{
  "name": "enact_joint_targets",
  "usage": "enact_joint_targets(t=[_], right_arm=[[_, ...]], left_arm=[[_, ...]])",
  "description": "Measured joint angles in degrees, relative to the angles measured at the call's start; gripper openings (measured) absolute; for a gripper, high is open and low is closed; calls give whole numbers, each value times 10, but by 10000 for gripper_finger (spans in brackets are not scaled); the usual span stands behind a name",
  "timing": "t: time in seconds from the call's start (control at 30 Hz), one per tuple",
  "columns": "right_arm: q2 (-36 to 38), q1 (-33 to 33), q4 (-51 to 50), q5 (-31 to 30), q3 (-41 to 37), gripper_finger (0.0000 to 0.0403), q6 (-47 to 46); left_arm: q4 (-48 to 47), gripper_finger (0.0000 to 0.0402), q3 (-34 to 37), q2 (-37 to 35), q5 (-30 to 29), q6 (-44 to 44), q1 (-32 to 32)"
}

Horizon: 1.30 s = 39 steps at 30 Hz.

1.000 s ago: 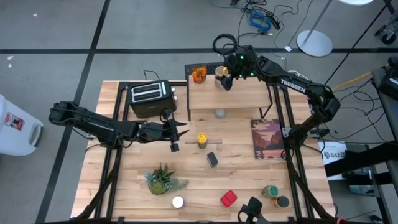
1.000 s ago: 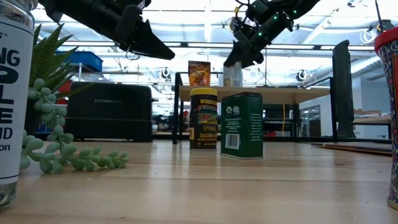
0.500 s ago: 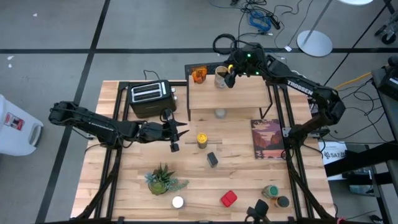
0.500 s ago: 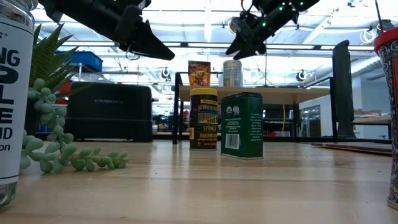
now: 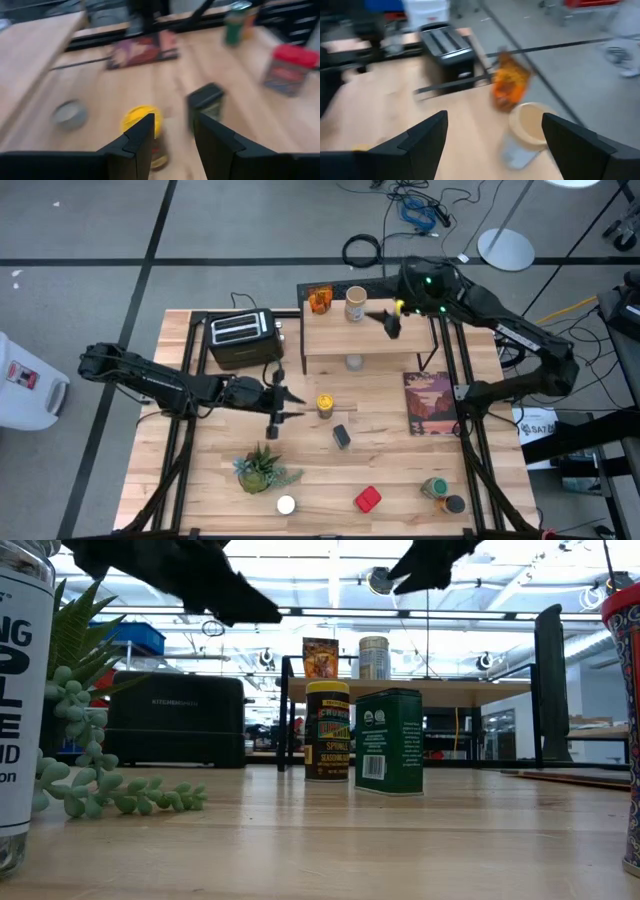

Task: Shelf spices
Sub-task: Put the red seasoning can on the shelf

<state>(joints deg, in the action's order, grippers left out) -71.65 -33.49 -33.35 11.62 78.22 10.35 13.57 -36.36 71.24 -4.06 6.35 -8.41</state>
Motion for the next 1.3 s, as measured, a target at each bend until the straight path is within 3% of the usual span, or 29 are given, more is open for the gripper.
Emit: enact_joint_targets(t=[0.27, 0.47, 0.87, 1.1, 1.3], right_arm=[[31, 100, -199, 121, 0, 311, 24], [33, 204, -307, 141, 0, 301, -2], [63, 423, -242, 110, -106, 291, -156], [62, 525, -88, 109, -218, 290, -236], [51, 588, -4, 85, -258, 290, -269]], left_arm=[[31, 144, 0, 0, 39, -1, -15], [31, 144, 0, 0, 23, -11, -15], [31, 144, 0, 0, 16, -16, -14], [31, 144, 0, 0, -5, -16, -13], [31, 144, 0, 0, -13, -16, -4]])
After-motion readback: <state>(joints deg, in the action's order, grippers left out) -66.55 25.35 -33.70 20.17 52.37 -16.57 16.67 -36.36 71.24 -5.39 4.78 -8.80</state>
